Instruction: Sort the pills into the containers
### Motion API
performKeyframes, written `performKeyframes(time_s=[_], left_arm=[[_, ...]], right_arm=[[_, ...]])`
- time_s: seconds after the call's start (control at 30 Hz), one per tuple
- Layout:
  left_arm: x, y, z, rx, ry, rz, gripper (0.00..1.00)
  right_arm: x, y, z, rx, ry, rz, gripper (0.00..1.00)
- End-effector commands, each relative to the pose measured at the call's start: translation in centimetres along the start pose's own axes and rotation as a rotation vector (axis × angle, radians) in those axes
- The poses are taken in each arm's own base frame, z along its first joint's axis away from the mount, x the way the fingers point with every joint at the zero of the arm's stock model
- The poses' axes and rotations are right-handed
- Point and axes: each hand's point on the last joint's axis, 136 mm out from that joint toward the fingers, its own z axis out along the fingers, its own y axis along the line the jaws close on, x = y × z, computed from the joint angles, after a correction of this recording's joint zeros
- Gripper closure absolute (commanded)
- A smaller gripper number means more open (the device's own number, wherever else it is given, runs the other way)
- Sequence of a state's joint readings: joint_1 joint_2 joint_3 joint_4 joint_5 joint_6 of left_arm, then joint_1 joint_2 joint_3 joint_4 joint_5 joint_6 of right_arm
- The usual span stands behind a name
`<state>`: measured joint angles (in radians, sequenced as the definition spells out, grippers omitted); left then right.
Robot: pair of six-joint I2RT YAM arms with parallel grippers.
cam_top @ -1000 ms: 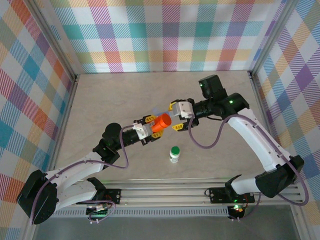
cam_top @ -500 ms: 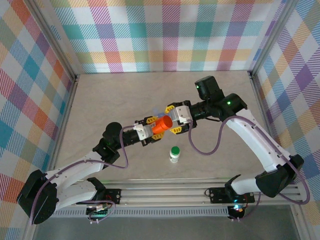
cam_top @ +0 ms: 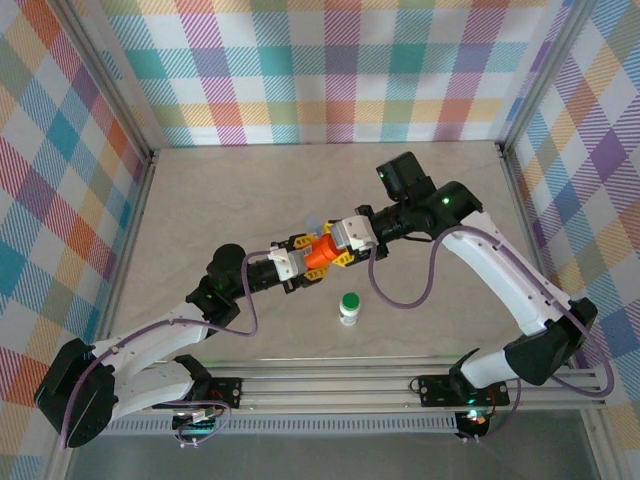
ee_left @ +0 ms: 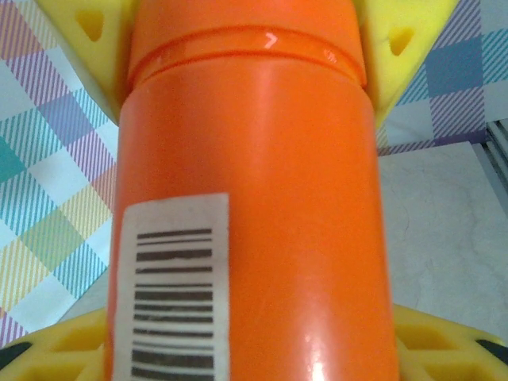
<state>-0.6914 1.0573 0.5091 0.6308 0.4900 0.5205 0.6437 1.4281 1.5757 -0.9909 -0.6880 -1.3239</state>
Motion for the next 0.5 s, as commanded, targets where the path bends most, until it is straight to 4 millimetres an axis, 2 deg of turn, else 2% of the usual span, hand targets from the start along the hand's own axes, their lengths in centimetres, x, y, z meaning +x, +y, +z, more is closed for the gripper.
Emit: performKeyframes(time_s=[0.0, 0.2, 0.47], left_arm=[[-2.7, 0.4, 0.1, 0.003, -0.075, 0.049, 1.0], [-2.6, 0.5, 0.1, -0.008, -0.07, 0.049, 1.0], [-2.4, 1.0, 0.0, -0.042, -0.061, 0.05, 1.0]], right_arm=[[-0.3, 0.8, 0.0, -0.029, -0.007, 0.041, 0.81], [-1.3, 1.7, 0.0, -0.077, -0.065, 0.208, 1.0], [-0.7, 1.0, 1.0, -0.143, -0.035, 0.583, 1.0]])
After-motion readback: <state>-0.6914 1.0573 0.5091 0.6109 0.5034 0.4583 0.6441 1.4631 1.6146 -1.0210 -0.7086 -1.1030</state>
